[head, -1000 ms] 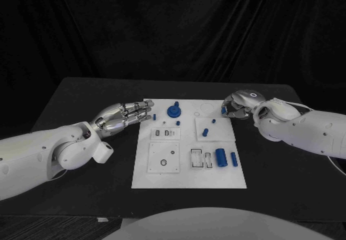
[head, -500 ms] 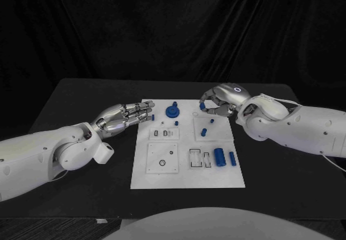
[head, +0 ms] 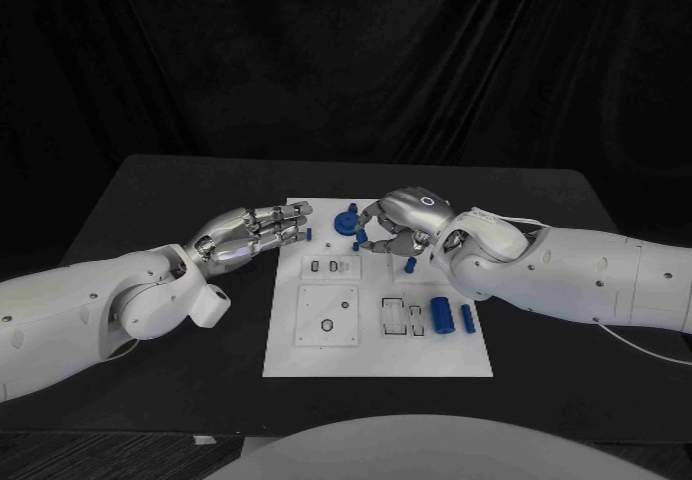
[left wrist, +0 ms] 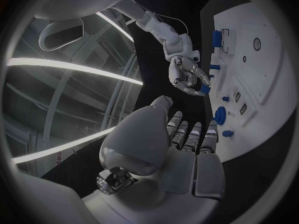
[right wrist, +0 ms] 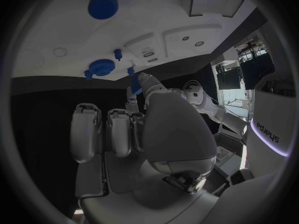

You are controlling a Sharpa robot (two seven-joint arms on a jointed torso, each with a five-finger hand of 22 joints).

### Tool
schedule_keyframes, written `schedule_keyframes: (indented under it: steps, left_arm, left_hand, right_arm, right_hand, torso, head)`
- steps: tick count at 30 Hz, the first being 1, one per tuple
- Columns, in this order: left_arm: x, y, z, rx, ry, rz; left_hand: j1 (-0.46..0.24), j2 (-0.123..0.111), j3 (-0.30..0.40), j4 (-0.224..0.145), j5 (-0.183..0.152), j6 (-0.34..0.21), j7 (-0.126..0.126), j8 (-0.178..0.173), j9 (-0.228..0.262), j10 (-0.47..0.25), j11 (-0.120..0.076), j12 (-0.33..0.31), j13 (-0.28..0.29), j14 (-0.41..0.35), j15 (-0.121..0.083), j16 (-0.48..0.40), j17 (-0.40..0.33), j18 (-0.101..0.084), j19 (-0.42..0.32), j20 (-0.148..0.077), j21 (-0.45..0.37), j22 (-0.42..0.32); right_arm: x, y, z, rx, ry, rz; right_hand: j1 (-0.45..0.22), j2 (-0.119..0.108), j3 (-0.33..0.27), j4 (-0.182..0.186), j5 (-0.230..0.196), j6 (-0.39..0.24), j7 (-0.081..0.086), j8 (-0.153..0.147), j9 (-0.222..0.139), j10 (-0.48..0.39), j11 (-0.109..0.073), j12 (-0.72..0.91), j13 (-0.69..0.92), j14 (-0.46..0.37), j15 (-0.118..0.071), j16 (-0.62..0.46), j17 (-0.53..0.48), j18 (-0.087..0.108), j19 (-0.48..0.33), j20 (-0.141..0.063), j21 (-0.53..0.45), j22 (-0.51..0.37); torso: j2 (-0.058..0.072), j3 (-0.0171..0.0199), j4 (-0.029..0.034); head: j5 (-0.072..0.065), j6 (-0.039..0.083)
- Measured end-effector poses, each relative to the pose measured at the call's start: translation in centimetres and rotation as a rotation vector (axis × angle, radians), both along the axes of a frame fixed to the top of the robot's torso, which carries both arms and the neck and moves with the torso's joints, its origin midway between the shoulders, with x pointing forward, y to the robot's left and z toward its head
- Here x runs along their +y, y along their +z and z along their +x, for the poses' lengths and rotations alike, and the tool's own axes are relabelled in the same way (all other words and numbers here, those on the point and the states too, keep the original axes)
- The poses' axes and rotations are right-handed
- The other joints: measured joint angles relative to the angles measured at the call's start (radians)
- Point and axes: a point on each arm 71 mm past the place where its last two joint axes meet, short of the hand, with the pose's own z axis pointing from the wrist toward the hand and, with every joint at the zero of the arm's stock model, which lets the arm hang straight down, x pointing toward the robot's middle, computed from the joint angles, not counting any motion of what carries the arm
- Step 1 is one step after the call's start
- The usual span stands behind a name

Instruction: Assemble the parts on the task board

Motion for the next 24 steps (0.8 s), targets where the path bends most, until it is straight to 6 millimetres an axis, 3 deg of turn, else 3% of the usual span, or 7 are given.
schedule_keyframes:
  steps: [2, 10, 24]
  left_arm:
    - [-0.1, 0.0, 0.0, 0.0, -0.001, -0.001]
    - [-0.3, 0.0, 0.0, 0.0, -0.005, -0.003]
    - [-0.5, 0.0, 0.0, 0.0, -0.009, -0.004]
  left_hand:
    - [0.0, 0.0, 0.0, 0.0, 0.0, 0.0, 0.0, 0.0, 0.0, 0.0, 0.0, 0.0, 0.0, 0.0, 0.0, 0.0, 0.0, 0.0, 0.0, 0.0, 0.0, 0.0]
    - [0.0, 0.0, 0.0, 0.0, 0.0, 0.0, 0.0, 0.0, 0.0, 0.0, 0.0, 0.0, 0.0, 0.0, 0.0, 0.0, 0.0, 0.0, 0.0, 0.0, 0.0, 0.0]
    - [0.0, 0.0, 0.0, 0.0, 0.0, 0.0, 0.0, 0.0, 0.0, 0.0, 0.0, 0.0, 0.0, 0.0, 0.0, 0.0, 0.0, 0.0, 0.0, 0.0, 0.0, 0.0]
  right_arm:
    - [0.3, -0.2, 0.0, 0.006, 0.008, -0.007]
    - [1.8, -1.2, -0.2, 0.041, 0.036, -0.037]
    - [2.5, -2.5, -0.1, 0.09, 0.038, -0.079]
  right_hand:
    - [-0.005, -0.005, 0.0, 0.0, 0.0, -0.003, 0.003, 0.013, 0.0, 0.0, 0.0, 0.0, 0.0, -0.002, 0.002, 0.0, 0.0, 0.0, 0.0, 0.0, 0.0, 0.0]
    - [-0.005, -0.005, 0.0, 0.0, 0.0, -0.005, 0.005, 0.013, 0.0, 0.0, 0.0, 0.0, 0.0, 0.001, 0.004, -0.004, 0.0, 0.0, 0.0, 0.0, -0.004, 0.0]
    - [-0.017, -0.004, -0.001, 0.0, 0.0, -0.009, 0.008, 0.013, 0.001, 0.0, 0.0, 0.0, 0.0, 0.001, 0.004, -0.004, 0.0, 0.0, 0.0, 0.0, -0.004, 0.0]
  torso:
    - [0.0, 0.0001, 0.0009]
    - [0.002, 0.0006, 0.0021]
    - [0.002, 0.0008, -0.0033]
  head:
    - [0.0, 0.0]
    - [-0.002, 0.0]
    - [0.005, 0.0]
